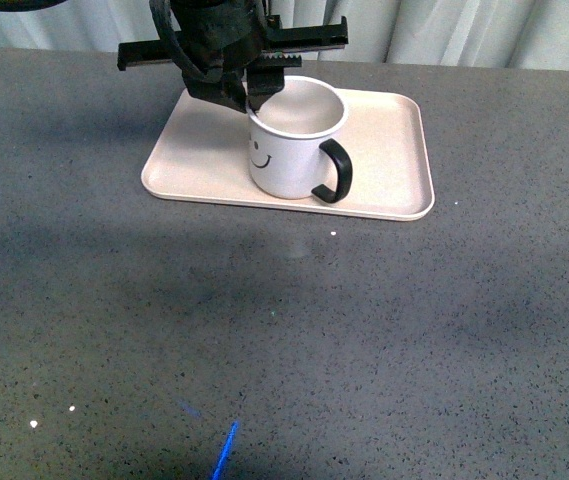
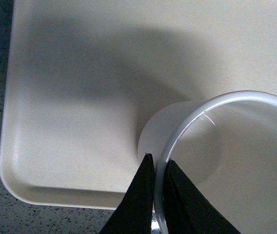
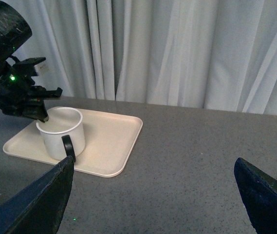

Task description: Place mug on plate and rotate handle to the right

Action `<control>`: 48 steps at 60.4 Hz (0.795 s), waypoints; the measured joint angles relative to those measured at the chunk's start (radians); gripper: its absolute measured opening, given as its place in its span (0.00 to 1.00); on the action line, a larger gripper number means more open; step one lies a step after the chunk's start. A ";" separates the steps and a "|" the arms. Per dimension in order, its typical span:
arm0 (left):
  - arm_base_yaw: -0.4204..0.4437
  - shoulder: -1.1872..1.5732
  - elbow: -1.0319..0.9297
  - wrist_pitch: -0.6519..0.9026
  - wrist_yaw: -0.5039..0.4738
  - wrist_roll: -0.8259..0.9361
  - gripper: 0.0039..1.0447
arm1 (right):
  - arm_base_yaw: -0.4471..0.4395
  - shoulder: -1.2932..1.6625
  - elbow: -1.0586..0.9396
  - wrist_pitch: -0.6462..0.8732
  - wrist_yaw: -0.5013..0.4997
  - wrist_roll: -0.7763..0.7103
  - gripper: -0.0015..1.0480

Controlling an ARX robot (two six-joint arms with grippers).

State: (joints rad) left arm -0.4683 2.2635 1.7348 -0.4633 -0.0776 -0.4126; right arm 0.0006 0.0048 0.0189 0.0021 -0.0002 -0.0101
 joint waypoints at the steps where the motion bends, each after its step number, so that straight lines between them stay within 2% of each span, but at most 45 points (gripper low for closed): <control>1: -0.001 0.000 0.000 0.001 0.000 0.001 0.11 | 0.000 0.000 0.000 0.000 0.000 0.000 0.91; 6: -0.003 -0.001 0.000 0.011 0.000 0.015 0.30 | 0.000 0.000 0.000 0.000 0.000 0.000 0.91; 19: 0.007 -0.080 -0.092 0.068 -0.009 0.045 0.61 | 0.000 0.000 0.000 0.000 0.000 0.000 0.91; 25: 0.021 -0.231 -0.240 0.185 -0.016 0.080 0.81 | 0.000 0.000 0.000 0.000 0.000 0.000 0.91; 28: 0.027 -0.293 -0.303 0.258 -0.026 0.109 0.87 | 0.000 0.000 0.000 0.000 0.000 0.000 0.91; 32: 0.036 -0.398 -0.474 0.576 -0.183 0.206 0.78 | 0.000 0.000 0.000 0.000 0.000 0.000 0.91; 34: 0.054 -0.475 -0.606 0.803 -0.246 0.261 0.72 | 0.000 0.000 0.000 0.000 0.000 0.000 0.91; 41: 0.140 -0.700 -0.953 1.226 -0.234 0.355 0.53 | 0.000 0.000 0.000 0.000 0.002 0.000 0.91; 44: 0.174 -0.783 -1.069 1.316 -0.224 0.370 0.44 | 0.000 0.000 0.000 0.000 0.002 0.000 0.91; 48: 0.202 -0.853 -1.172 1.359 -0.198 0.381 0.34 | 0.000 0.000 0.000 0.000 0.002 0.000 0.91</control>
State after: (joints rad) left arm -0.2665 1.4109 0.5629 0.8955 -0.2756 -0.0311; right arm 0.0006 0.0048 0.0189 0.0017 0.0013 -0.0101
